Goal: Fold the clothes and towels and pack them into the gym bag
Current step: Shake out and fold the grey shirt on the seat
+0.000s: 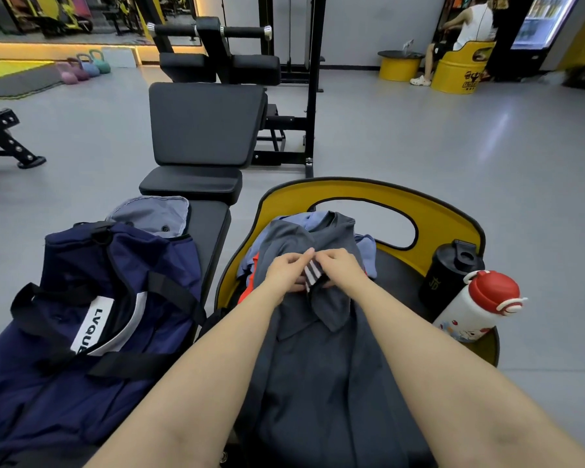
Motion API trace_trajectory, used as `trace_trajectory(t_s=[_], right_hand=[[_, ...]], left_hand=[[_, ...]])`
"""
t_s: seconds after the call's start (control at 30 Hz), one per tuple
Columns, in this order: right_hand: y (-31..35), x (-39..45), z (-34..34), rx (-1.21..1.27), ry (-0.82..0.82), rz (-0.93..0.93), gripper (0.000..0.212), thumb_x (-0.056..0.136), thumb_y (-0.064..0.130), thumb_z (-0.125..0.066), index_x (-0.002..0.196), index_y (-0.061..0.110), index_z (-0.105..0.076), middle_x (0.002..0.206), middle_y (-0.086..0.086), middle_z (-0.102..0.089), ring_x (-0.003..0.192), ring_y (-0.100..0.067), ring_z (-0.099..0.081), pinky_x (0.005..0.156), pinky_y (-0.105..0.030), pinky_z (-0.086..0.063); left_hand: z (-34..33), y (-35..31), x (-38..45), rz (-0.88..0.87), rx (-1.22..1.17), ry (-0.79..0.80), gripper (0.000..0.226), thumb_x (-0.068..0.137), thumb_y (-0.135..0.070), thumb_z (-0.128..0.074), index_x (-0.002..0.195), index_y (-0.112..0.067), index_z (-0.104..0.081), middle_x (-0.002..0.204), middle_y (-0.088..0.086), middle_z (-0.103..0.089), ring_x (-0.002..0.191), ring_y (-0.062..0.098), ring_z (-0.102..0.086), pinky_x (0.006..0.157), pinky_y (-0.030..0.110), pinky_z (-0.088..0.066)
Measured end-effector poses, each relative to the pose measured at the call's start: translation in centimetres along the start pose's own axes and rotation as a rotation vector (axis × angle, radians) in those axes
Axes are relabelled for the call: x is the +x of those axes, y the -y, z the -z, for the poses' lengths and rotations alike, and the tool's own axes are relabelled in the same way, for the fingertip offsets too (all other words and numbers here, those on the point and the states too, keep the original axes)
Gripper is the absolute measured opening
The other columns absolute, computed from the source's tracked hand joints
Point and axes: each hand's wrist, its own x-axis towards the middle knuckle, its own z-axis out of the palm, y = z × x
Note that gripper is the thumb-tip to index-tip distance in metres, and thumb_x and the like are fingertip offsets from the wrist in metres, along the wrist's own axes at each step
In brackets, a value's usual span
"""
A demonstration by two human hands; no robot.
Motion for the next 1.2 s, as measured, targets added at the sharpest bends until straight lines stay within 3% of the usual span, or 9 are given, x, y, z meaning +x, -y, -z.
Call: trace_trajectory(t_s=[0.07, 0.13, 0.23, 0.33, 0.43, 0.5, 0.57, 0.9, 1.2], right_hand=[[-0.2, 0.3, 0.0, -0.004, 0.064, -0.025, 0.032, 0.095, 0.022, -0.043, 0.096, 0.007, -0.071, 0.095, -0.007, -0.067, 0.094, -0.025, -0.062, 0.083, -0.038, -0.055], [-0.5, 0.2, 0.3, -0.158, 0.094, 0.038, 0.034, 0.096, 0.019, -0.040, 0.115, 0.019, -0.069, 0.115, 0.005, -0.063, 0.112, -0.015, -0.054, 0.093, -0.028, -0.045], [-1.4, 0.9, 0.1, -0.411, 0.148, 0.218, 0.039, 0.100, 0.015, -0.038, 0.135, 0.022, -0.055, 0.148, 0.005, -0.042, 0.138, -0.015, -0.032, 0.108, -0.027, -0.028], [-2.5, 1.8, -0.9, -0.726, 0.185, 0.295, 0.046, 0.102, 0.027, -0.038, 0.148, 0.025, -0.034, 0.160, 0.004, -0.013, 0.148, -0.019, -0.006, 0.118, -0.039, -0.012], [-3.5, 2.3, -1.4, -0.917, 0.170, 0.313, 0.061, 0.100, 0.039, -0.043, 0.153, 0.030, -0.015, 0.161, 0.006, 0.006, 0.148, -0.022, 0.008, 0.118, -0.044, -0.002], [-4.1, 2.4, -1.4, -0.934, 0.167, 0.274, 0.069, 0.098, 0.042, -0.045, 0.153, 0.032, -0.005, 0.160, 0.007, 0.013, 0.147, -0.023, 0.012, 0.118, -0.045, -0.003], [-4.7, 2.6, -1.4, -0.946, 0.197, 0.236, 0.075, 0.097, 0.044, -0.046, 0.153, 0.033, 0.003, 0.159, 0.008, 0.017, 0.147, -0.023, 0.014, 0.118, -0.046, -0.006], [-6.2, 0.6, -1.5, -0.886, 0.152, 0.232, 0.078, 0.097, 0.041, -0.049, 0.152, 0.032, 0.005, 0.159, 0.008, 0.017, 0.147, -0.023, 0.010, 0.118, -0.045, -0.017], [-9.9, -6.9, -1.3, -0.796, 0.060, 0.087, 0.076, 0.097, 0.037, -0.051, 0.153, 0.029, -0.001, 0.159, 0.011, 0.013, 0.148, -0.018, 0.005, 0.109, -0.037, -0.033]], left_hand=[[0.7, 0.3, 0.6, 0.037, 0.009, -0.056, 0.032, 0.090, -0.029, -0.063, 0.113, -0.007, -0.064, 0.098, 0.007, -0.067, 0.080, 0.019, -0.063, 0.070, 0.029, -0.055], [1.2, 0.4, 1.1, 0.015, 0.117, -0.173, 0.023, 0.089, -0.012, -0.061, 0.111, -0.007, -0.064, 0.106, 0.012, -0.066, 0.079, 0.019, -0.060, 0.069, 0.031, -0.053], [1.9, 0.5, 1.6, -0.089, 0.255, -0.341, 0.023, 0.092, -0.007, -0.051, 0.111, -0.011, -0.063, 0.114, 0.009, -0.065, 0.098, 0.023, -0.060, 0.077, 0.029, -0.049], [2.5, 1.0, 1.1, -0.363, 0.554, -0.395, 0.030, 0.097, -0.011, -0.046, 0.125, -0.012, -0.057, 0.126, 0.005, -0.060, 0.116, 0.020, -0.055, 0.090, 0.028, -0.045], [2.7, 2.7, 1.1, -0.592, 1.146, -0.230, 0.045, 0.102, -0.026, -0.037, 0.146, -0.018, -0.035, 0.154, 0.001, -0.029, 0.143, 0.018, -0.022, 0.113, 0.034, -0.024], [3.1, 4.0, 1.7, -0.544, 1.446, -0.106, 0.051, 0.104, -0.033, -0.025, 0.152, -0.023, -0.012, 0.160, -0.001, -0.004, 0.147, 0.020, -0.002, 0.117, 0.038, -0.010], [3.6, 4.9, 2.3, -0.423, 1.564, -0.060, 0.052, 0.105, -0.033, -0.018, 0.152, -0.025, 0.001, 0.160, 0.000, 0.006, 0.147, 0.021, 0.004, 0.118, 0.041, -0.007], [4.2, 6.3, 0.7, -0.351, 1.573, -0.068, 0.055, 0.104, -0.037, -0.017, 0.151, -0.025, 0.010, 0.160, 0.003, 0.009, 0.147, 0.021, 0.007, 0.118, 0.040, -0.001], [4.1, 11.9, -7.2, -0.272, 1.256, -0.227, 0.076, 0.093, -0.042, -0.053, 0.152, -0.023, -0.008, 0.160, 0.002, -0.003, 0.147, 0.020, 0.001, 0.118, 0.039, -0.010]])
